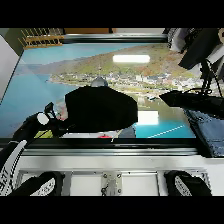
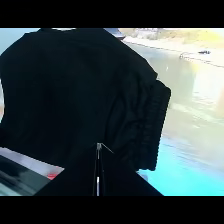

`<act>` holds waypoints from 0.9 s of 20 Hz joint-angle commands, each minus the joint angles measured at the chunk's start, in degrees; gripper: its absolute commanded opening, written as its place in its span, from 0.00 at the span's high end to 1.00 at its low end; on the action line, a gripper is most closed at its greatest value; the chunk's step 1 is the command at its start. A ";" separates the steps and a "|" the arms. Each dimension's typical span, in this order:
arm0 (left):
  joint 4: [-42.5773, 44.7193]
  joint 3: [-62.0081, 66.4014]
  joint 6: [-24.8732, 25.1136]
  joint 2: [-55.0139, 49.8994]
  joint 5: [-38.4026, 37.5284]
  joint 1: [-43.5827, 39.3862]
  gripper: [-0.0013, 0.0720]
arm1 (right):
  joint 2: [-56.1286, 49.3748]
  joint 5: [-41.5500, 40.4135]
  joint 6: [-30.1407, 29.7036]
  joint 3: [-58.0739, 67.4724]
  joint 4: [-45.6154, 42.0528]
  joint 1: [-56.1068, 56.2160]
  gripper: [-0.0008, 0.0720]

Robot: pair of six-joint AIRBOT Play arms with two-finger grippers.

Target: Fold the clothes and pants, and hang the long-sleeved shirts on hangers.

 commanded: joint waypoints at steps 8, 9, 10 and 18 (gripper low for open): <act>-0.44 6.73 5.05 -4.31 -2.54 -2.67 0.97 | -0.81 0.20 0.79 -0.04 -1.14 0.07 0.95; -0.44 7.28 5.97 -2.32 -3.08 -1.92 0.97 | -1.90 0.22 4.20 -0.20 -4.13 0.07 0.95; -0.46 7.65 6.56 -0.13 -3.72 -1.25 0.97 | -3.52 0.20 8.68 -0.81 -8.02 0.07 0.95; -0.42 7.63 7.69 10.56 -3.26 -0.68 0.97 | -29.16 -2.08 10.32 -6.32 -6.32 6.27 0.18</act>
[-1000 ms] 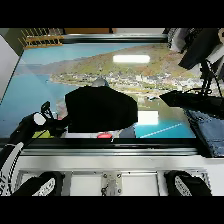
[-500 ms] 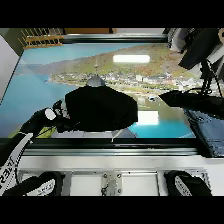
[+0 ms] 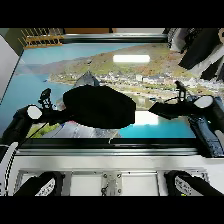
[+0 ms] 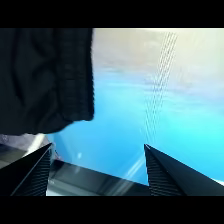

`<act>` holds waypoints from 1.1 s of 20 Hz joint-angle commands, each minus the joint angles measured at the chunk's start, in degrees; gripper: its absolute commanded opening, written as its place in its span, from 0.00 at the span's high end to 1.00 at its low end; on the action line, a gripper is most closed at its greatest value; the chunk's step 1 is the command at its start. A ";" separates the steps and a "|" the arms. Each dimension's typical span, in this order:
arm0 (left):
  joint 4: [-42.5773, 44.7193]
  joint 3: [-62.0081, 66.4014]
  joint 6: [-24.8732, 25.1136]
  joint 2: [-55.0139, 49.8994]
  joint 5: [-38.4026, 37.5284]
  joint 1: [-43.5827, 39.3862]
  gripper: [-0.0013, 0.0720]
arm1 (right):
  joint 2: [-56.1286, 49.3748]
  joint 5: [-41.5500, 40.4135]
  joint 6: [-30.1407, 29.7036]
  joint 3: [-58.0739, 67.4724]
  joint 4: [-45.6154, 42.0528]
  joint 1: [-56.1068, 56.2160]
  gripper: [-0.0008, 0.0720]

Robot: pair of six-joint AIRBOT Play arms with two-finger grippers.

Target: Fold the clothes and pants, and hang the long-sleeved shirts on hangers.

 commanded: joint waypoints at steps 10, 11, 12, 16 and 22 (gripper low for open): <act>0.00 0.11 0.52 2.58 0.37 0.15 0.97 | -16.52 -15.21 -1.16 -0.76 7.96 18.62 0.21; -0.02 0.11 0.50 2.58 0.52 0.17 0.97 | -16.52 -15.82 -1.16 -0.76 7.96 19.43 0.22; -0.02 0.11 0.50 2.58 0.61 0.15 0.97 | -16.52 -16.33 -1.16 -0.76 7.98 20.11 0.35; -0.04 0.13 0.50 2.60 0.44 0.15 0.97 | -16.50 -18.10 -3.34 -0.02 7.78 21.38 0.95; -0.63 15.63 0.87 9.77 -2.80 3.76 0.97 | -4.68 -1.31 -4.55 20.33 -9.03 17.31 0.96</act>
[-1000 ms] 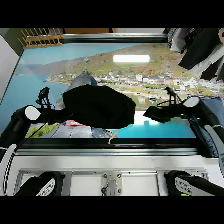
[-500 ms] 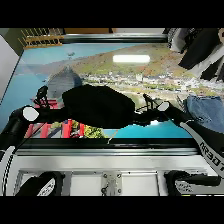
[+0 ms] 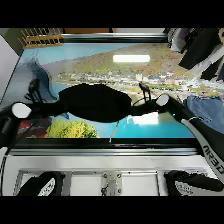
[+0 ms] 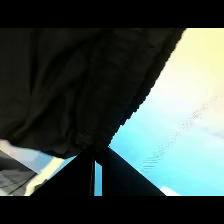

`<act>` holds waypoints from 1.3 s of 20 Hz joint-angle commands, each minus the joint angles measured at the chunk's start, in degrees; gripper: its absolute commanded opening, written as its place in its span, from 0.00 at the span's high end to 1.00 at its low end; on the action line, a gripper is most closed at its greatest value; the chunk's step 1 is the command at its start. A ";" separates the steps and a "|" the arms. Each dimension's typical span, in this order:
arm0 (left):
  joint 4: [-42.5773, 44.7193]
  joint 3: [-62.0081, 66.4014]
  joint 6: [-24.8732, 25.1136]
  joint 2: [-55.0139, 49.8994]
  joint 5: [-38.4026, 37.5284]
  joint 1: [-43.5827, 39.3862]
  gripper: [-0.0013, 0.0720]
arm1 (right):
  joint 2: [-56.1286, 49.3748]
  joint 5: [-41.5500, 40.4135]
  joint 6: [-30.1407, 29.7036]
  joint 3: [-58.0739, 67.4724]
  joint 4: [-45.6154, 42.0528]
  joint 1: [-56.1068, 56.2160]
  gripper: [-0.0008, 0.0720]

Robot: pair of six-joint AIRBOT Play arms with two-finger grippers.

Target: Fold the clothes and pants, and hang the long-sleeved shirts on hangers.

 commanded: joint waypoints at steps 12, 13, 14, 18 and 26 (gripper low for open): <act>-1.92 42.60 -1.95 22.88 -0.28 -12.76 0.97 | 35.19 15.43 12.81 37.75 -9.03 -2.84 0.96; -1.90 43.47 -2.54 23.15 -0.28 -13.86 0.97 | 36.61 16.02 14.56 37.75 -9.03 -2.84 0.96; -1.90 44.41 -3.10 23.06 -0.35 -14.84 0.97 | 37.79 16.68 16.48 37.75 -9.03 -2.84 0.96; -0.83 47.89 -3.32 17.38 -3.10 -15.63 0.97 | 38.16 23.71 27.76 37.70 -9.05 -2.84 0.96; -0.20 48.35 -1.75 -20.61 -5.35 -8.02 0.97 | 11.65 37.46 27.39 35.21 -14.82 -2.80 0.96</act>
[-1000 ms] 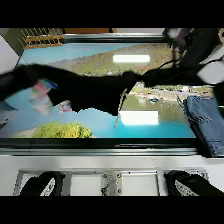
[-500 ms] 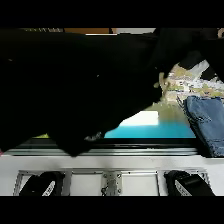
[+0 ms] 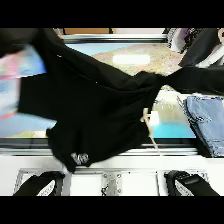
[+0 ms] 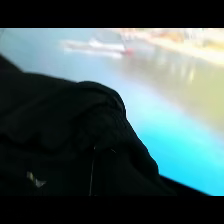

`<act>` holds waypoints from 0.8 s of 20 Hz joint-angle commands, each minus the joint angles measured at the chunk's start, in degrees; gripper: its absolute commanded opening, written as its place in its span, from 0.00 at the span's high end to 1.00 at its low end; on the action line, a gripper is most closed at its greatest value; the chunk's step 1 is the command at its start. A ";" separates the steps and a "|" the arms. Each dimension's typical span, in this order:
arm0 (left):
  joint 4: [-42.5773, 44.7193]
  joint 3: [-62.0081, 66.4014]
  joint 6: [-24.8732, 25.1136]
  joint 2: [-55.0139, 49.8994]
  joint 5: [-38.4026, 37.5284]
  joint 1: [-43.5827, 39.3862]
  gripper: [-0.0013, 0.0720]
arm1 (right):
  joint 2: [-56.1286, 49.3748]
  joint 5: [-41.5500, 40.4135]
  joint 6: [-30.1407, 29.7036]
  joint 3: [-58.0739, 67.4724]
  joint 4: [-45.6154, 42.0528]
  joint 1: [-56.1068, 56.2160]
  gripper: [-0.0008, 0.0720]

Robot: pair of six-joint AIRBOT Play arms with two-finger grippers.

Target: Fold the clothes and pants, and hang the long-sleeved shirts on hangers.

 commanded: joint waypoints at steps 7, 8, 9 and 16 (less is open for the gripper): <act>-8.17 18.32 4.63 -42.23 -3.96 1.62 0.97 | -29.83 -13.99 -3.82 -0.24 -13.49 -2.97 0.96; -8.20 19.37 4.63 -42.75 -5.14 1.90 0.97 | -30.05 -14.47 -3.85 -0.24 -13.49 -3.87 0.96; -8.13 19.15 4.63 -42.23 -6.27 2.45 0.97 | -29.73 -14.16 -3.87 -0.26 -13.53 -4.55 0.96; 2.40 -14.10 5.18 -23.34 1.53 1.14 0.97 | -21.27 -13.11 -8.83 -14.69 -14.99 -4.83 0.96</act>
